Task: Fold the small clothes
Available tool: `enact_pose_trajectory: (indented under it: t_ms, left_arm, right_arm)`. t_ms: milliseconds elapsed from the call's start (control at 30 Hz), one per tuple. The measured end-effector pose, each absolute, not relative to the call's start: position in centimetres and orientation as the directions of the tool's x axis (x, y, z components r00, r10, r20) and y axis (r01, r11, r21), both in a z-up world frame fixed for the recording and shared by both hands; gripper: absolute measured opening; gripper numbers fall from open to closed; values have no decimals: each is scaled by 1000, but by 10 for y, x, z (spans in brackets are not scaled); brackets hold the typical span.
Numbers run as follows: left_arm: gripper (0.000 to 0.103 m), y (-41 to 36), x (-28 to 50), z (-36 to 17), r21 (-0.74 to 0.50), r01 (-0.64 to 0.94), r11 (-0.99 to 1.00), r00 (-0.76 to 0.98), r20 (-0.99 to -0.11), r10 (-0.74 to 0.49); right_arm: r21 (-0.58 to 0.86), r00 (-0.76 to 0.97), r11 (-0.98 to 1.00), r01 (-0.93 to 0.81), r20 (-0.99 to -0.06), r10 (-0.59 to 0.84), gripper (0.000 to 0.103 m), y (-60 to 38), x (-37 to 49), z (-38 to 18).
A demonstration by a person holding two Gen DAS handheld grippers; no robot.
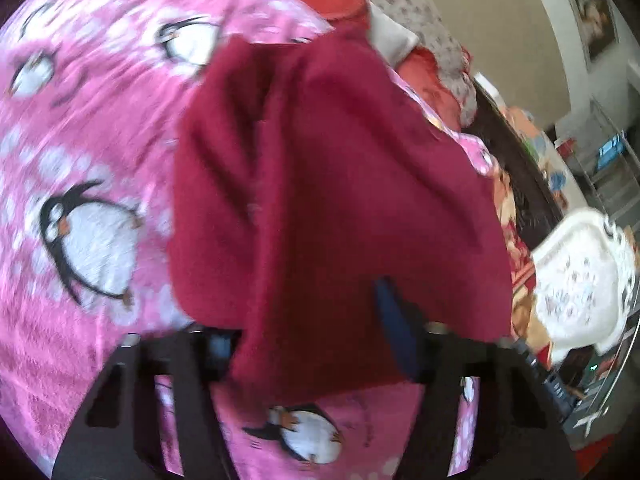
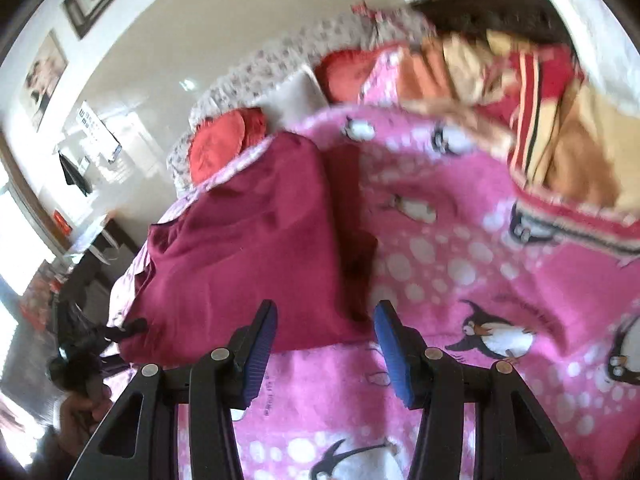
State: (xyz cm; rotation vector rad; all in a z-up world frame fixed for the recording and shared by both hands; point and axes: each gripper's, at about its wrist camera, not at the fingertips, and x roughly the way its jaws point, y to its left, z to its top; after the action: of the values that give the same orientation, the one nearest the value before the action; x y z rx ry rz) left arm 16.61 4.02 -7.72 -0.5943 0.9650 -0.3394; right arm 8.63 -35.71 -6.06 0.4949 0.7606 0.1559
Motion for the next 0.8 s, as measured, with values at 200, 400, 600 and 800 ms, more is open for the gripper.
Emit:
enact_pose_trajectory:
  t_ms: [200,400,600,800]
  left_arm:
    - [54,48,169,-81,-672,2,741,540,-623,-566]
    - [30,40,169,-71,-641,-12,767,536,-652,-536]
    - [21,39,160,-72,-643,-30,765,516,-665,-539]
    - [20,44,104,-50,-647,19,762,523,-643,-559]
  right_arm:
    - [663,645,748,-1,-572,507,53,-370,113,-89]
    - [718,652,689,-99,-477,590,22,-368,130,-77]
    - [703,603,711,-23,-557,571,14,-364,133,-81]
    - [702,610,706,-93,-521,598,12,-365,87,-37]
